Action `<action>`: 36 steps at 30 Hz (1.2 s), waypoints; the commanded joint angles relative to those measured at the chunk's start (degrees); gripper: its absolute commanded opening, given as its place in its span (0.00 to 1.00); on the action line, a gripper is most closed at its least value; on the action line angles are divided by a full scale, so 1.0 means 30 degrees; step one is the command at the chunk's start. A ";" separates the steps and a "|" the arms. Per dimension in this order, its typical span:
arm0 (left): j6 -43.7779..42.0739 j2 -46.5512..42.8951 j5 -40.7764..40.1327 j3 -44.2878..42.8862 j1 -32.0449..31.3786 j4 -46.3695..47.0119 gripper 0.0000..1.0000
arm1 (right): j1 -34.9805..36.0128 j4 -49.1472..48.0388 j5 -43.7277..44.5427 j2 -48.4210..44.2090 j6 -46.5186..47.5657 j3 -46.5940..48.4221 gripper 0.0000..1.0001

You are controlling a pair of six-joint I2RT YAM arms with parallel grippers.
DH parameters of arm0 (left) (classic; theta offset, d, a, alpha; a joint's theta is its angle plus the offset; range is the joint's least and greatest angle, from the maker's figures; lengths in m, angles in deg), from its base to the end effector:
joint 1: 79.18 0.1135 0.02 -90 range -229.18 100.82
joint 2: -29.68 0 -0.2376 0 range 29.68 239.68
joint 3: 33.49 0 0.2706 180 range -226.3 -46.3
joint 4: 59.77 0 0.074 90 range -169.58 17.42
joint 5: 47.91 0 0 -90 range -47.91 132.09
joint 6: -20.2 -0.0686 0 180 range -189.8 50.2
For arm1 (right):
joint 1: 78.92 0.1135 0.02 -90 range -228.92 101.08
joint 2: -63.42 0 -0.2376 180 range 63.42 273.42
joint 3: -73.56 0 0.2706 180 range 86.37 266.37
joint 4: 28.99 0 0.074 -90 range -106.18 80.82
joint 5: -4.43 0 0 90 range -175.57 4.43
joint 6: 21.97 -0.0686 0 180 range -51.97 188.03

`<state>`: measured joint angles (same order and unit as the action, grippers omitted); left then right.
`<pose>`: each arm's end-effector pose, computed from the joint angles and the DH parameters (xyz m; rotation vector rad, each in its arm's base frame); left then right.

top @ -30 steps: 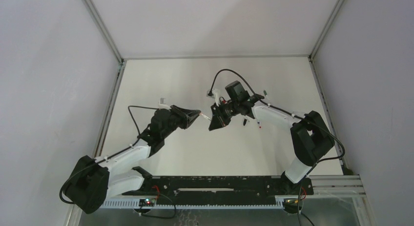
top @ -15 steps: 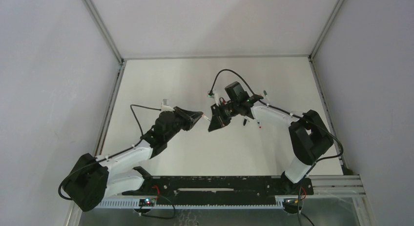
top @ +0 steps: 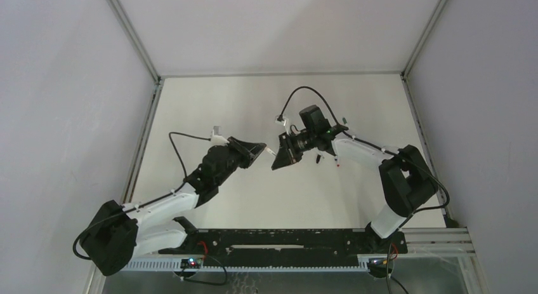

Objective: Insert the pens into the pen caps
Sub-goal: Insert the pen into the pen cap, then press the pen cap onto the pen.

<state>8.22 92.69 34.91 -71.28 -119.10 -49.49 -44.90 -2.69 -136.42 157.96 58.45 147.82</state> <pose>0.2312 -0.1822 0.1733 -0.7604 1.9002 -1.2795 0.2796 0.2529 0.1714 -0.9498 2.2444 1.4110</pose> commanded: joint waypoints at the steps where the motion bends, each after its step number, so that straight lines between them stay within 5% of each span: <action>1: -0.1336 -0.0526 0.1055 -0.1386 -0.0749 0.1635 0.05 | -0.0361 -0.2849 -0.2080 -0.1600 -0.0401 -0.0172 0.00; 20: -0.3624 -0.2525 0.0899 -0.2128 -0.1274 0.1809 0.31 | -0.0909 -0.4051 -0.4342 -0.4339 0.0159 -0.0754 0.00; 29: -0.5130 -0.3906 0.1168 -0.2025 -0.1445 0.1560 0.60 | -0.1272 -0.4881 -0.5173 -0.5033 -0.0086 -0.1002 0.00; 36: -0.7317 -0.5493 0.2209 -0.1834 -0.1488 0.1565 0.70 | -0.1437 -0.5039 -0.5551 -0.5393 -0.0168 -0.1068 0.00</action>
<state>-7.52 79.31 38.82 -74.84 -123.10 -45.55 -48.81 -15.19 -151.02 144.08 58.47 145.00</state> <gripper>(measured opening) 0.686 0.208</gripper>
